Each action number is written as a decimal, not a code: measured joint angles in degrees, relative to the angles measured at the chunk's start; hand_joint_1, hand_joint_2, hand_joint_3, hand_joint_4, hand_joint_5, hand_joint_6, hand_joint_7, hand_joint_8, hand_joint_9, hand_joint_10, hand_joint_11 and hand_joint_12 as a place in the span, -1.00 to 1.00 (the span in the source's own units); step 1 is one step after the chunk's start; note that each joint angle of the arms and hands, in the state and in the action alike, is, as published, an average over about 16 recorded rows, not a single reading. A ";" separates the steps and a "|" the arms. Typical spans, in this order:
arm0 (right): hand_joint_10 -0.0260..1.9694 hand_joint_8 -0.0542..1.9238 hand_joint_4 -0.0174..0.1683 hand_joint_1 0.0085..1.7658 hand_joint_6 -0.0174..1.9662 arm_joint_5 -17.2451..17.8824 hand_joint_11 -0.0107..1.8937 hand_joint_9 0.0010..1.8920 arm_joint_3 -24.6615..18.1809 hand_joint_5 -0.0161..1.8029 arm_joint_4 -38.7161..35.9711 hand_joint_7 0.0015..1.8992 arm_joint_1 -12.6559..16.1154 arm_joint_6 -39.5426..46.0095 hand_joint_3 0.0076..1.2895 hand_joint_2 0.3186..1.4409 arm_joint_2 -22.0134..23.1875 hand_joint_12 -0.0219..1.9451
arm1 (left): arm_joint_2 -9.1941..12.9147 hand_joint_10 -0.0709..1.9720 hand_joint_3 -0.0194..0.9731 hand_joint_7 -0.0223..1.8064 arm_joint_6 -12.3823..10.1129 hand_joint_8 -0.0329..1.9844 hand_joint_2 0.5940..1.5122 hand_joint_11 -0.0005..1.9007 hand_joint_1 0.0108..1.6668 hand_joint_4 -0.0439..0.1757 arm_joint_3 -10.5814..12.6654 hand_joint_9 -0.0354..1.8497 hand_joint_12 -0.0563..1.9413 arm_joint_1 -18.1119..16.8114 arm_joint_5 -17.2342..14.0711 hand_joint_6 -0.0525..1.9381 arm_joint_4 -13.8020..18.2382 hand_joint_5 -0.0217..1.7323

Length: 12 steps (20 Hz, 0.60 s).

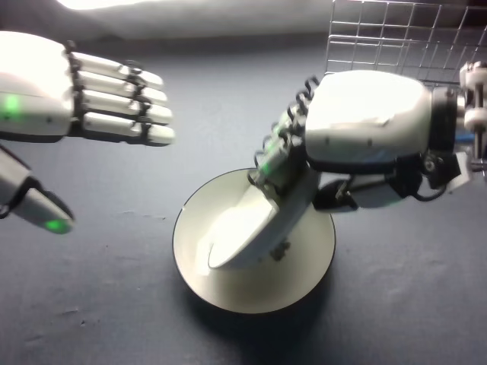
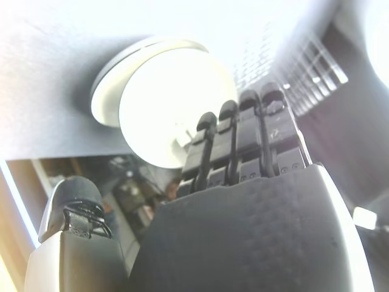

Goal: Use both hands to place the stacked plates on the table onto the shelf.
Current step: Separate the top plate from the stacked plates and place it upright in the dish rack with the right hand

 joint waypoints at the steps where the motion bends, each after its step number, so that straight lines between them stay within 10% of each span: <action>1: 0.20 0.08 -0.83 0.67 0.10 -0.16 -0.12 -0.10 -0.46 -0.04 0.57 -0.06 0.50 0.00 -0.99 0.17 0.38 0.63 | 0.77 -0.92 -0.93 -0.96 -0.28 -0.95 0.03 -0.98 -1.00 -0.59 0.00 -0.94 -0.94 -0.22 0.13 -0.95 0.21 -0.96; 12: 0.21 0.08 -0.84 0.66 0.13 -1.78 -0.11 -0.10 -4.84 -0.06 7.49 -0.07 6.09 0.19 -0.99 0.20 4.18 0.63 | 6.46 -0.92 -0.93 -0.96 -1.20 -0.95 0.03 -0.98 -1.00 -0.59 1.14 -0.95 -0.94 -0.45 1.27 -0.95 1.43 -0.95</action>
